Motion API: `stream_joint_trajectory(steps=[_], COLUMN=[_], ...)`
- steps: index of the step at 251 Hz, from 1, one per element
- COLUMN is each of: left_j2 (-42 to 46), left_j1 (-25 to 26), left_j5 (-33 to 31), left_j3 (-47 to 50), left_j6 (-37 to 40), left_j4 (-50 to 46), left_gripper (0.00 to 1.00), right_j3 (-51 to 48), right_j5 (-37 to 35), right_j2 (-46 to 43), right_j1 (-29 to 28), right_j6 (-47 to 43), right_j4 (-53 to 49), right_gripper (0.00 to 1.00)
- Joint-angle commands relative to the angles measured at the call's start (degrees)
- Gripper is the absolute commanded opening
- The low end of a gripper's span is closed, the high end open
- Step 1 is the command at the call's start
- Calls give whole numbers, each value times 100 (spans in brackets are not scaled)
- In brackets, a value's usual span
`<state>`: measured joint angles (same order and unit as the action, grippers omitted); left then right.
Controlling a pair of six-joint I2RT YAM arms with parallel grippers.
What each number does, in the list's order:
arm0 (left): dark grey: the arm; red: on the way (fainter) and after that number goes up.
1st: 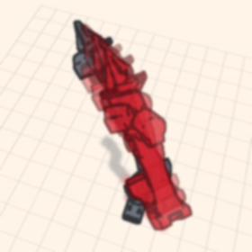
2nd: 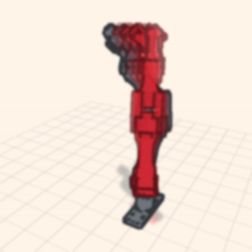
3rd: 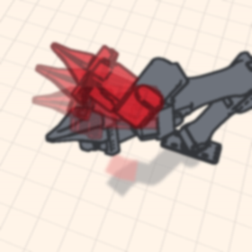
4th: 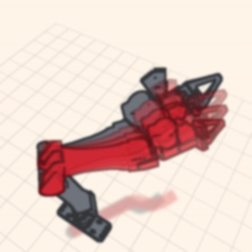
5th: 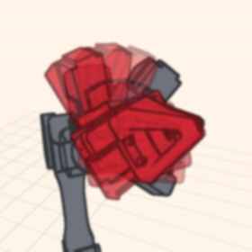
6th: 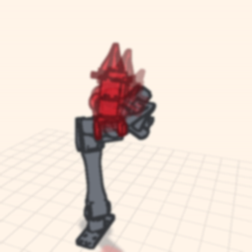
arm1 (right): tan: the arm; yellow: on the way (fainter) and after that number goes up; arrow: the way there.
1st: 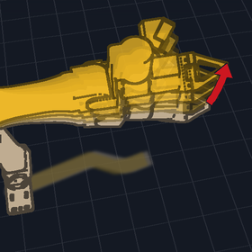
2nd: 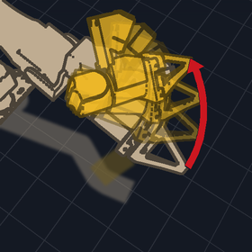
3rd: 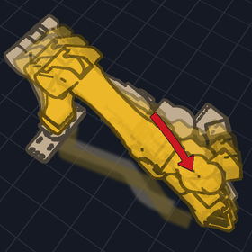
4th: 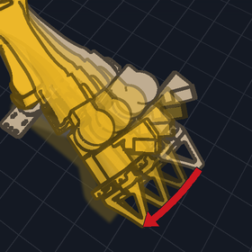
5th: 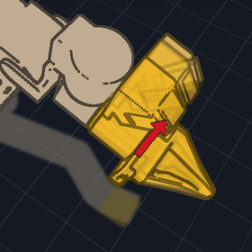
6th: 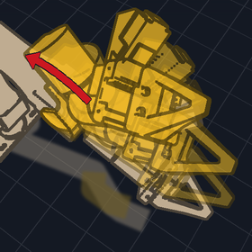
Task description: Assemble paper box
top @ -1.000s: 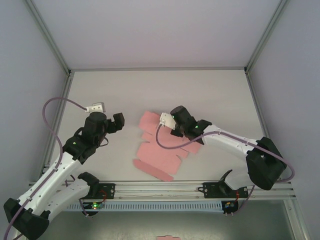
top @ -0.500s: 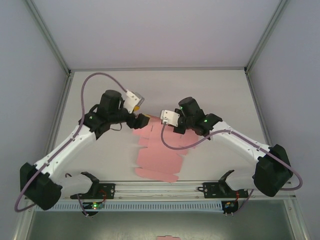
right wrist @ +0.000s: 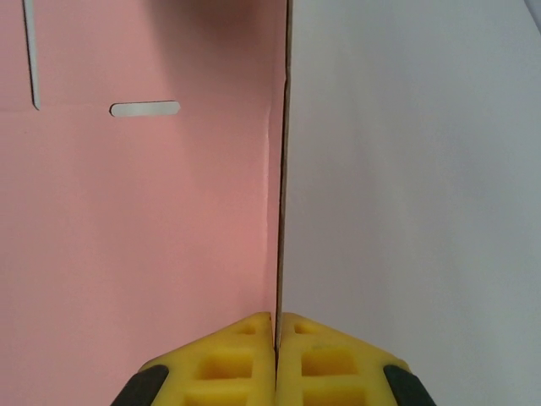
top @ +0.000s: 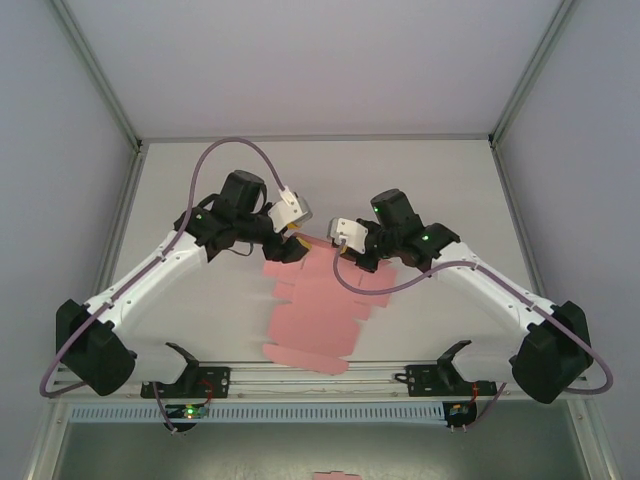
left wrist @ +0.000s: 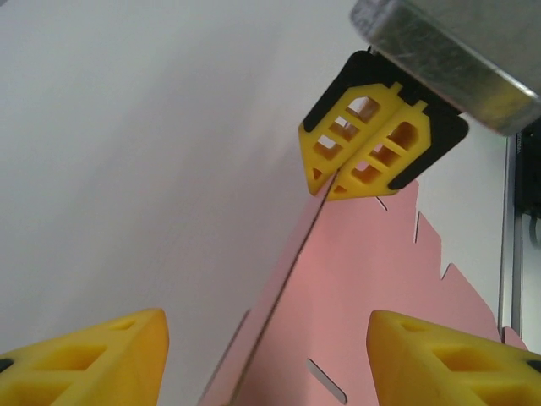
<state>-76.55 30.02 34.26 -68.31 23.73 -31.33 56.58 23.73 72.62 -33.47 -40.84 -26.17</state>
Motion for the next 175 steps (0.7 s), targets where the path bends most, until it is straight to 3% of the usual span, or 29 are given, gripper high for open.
stream_joint_trajectory(steps=[1,14,49,94,116,150,175], left_j2=[-175,-266,-419,-380,-325,-318,-371], left_j1=[116,137,219,295,319,462,672], left_j5=[-19,-68,-42,-95,-138,-548,-1034], left_j3=[-295,-428,-603,-520,-493,-503,-507], left_j6=[276,306,379,404,347,223,98], left_j4=[-269,-391,-596,-546,-458,-323,-150], left_gripper=[63,60,42,35,24,14,12], right_j3=[187,187,196,220,252,294,331], right_j5=[478,499,351,302,216,22,-137], right_j2=[-121,-132,-142,-126,-82,-4,49], right_j1=[30,29,37,95,129,125,128], right_j6=[28,30,203,359,458,777,1162], right_j4=[-162,-170,-46,37,47,174,348], right_gripper=[0,0,0,0,0,0,0])
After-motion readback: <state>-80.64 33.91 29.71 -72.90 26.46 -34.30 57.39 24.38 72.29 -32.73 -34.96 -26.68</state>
